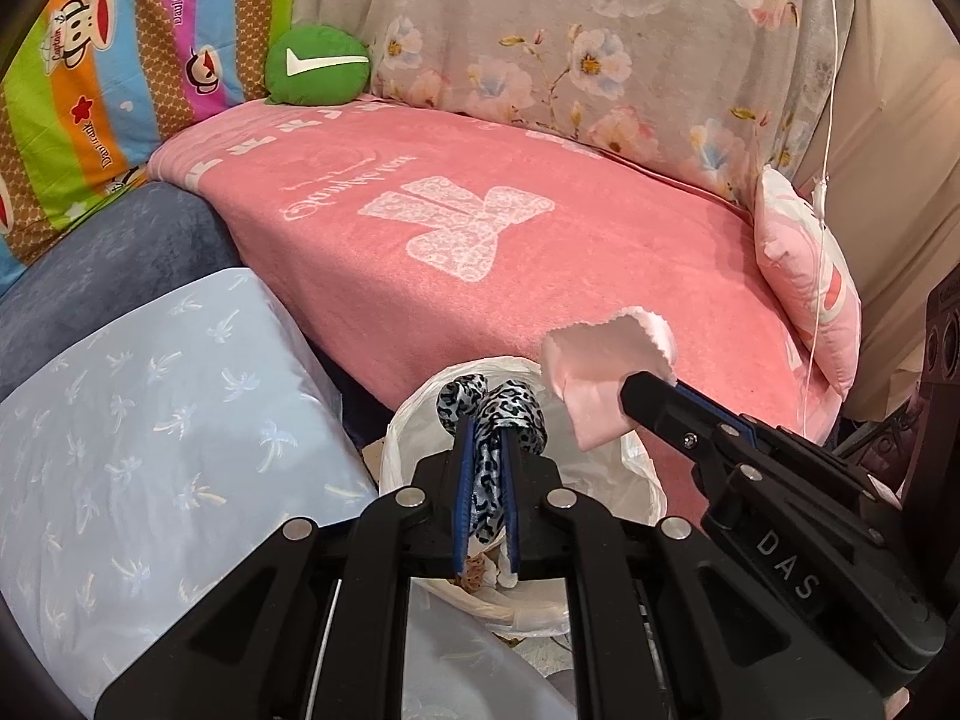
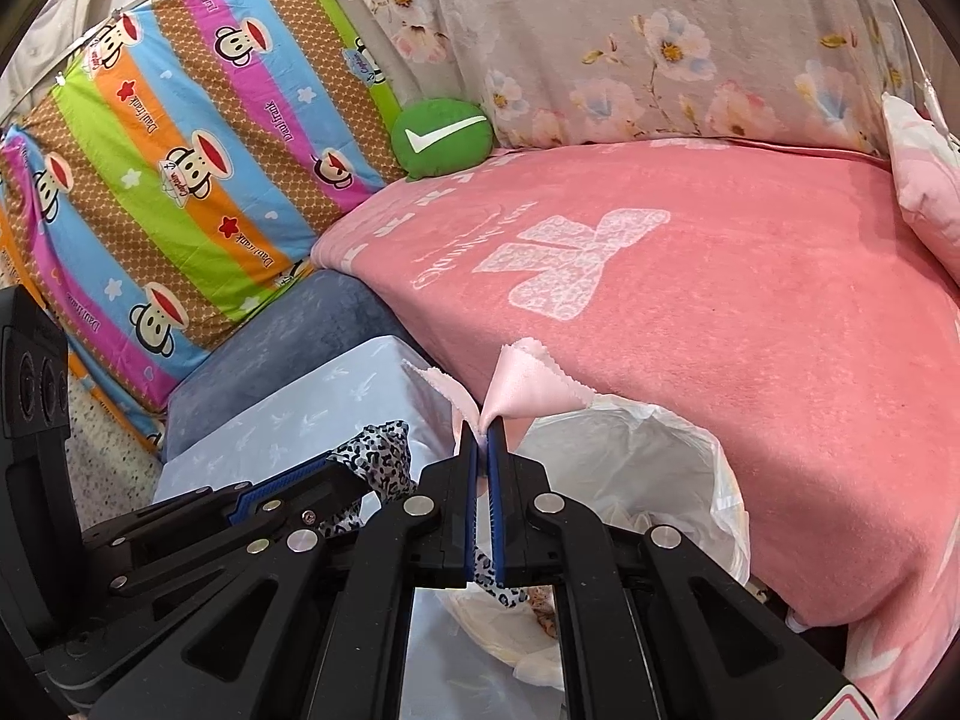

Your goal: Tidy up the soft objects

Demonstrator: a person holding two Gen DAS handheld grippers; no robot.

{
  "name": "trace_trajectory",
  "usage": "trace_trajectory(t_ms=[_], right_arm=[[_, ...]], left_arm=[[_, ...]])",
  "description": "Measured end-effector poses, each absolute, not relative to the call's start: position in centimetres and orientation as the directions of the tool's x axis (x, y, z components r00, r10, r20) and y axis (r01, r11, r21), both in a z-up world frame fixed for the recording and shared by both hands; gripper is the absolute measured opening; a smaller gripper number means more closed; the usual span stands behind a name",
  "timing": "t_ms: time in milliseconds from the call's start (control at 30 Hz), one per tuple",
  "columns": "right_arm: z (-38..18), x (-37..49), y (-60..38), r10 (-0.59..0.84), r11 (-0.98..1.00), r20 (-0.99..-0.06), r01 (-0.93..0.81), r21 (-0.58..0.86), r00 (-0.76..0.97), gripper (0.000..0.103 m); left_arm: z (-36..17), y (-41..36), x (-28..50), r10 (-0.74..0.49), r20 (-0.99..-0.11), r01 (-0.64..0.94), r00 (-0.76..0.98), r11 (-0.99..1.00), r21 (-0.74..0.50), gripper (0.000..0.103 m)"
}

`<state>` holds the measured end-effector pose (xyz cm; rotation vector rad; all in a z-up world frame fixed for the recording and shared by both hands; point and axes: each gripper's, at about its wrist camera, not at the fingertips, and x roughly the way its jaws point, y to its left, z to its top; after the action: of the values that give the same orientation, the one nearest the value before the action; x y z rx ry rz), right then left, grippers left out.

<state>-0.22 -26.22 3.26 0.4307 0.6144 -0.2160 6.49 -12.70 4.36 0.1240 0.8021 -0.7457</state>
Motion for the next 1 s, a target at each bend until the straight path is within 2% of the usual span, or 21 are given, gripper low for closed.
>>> trace_trajectory(t_ms=[67, 100, 167, 433, 700, 800, 1000], right_arm=[[3.2, -0.2, -26.5, -0.071, 0.888, -0.599, 0.324, 0.327, 0.797, 0.007], [3.1, -0.2, -26.6, -0.075, 0.886, -0.600, 0.329, 0.327, 0.797, 0.009], [3.0, -0.1, -26.7, -0.077, 0.884, -0.600, 0.333, 0.328, 0.796, 0.009], [2.5, 0.4, -27.2, -0.069, 0.880, -0.613, 0.337, 0.334, 0.787, 0.010], [2.1, 0.5, -26.9, -0.051, 0.890, -0.633, 0.322, 0.322, 0.773, 0.027], [1.9, 0.3, -26.7, -0.046, 0.896, -0.639, 0.315, 0.314, 0.768, 0.037], [1.3, -0.7, -26.0, -0.063, 0.911, -0.660, 0.313, 0.267, 0.748, 0.049]], left_arm=[[4.3, -12.9, 6.7, -0.555, -0.697, 0.647, 0.453, 0.743, -0.172, 0.012], [4.1, -13.0, 6.8, -0.550, -0.702, 0.641, 0.453, 0.748, -0.173, 0.015], [4.0, -13.0, 7.0, -0.547, -0.701, 0.631, 0.458, 0.755, -0.177, 0.027], [3.9, -12.7, 7.3, -0.535, -0.690, 0.608, 0.487, 0.775, -0.171, 0.047], [3.4, -11.4, 7.7, -0.513, -0.696, 0.577, 0.502, 0.798, -0.172, 0.055], [3.0, -10.7, 7.6, -0.491, -0.698, 0.561, 0.521, 0.813, -0.153, 0.059], [2.2, -8.9, 7.0, -0.422, -0.703, 0.522, 0.572, 0.849, -0.084, 0.065]])
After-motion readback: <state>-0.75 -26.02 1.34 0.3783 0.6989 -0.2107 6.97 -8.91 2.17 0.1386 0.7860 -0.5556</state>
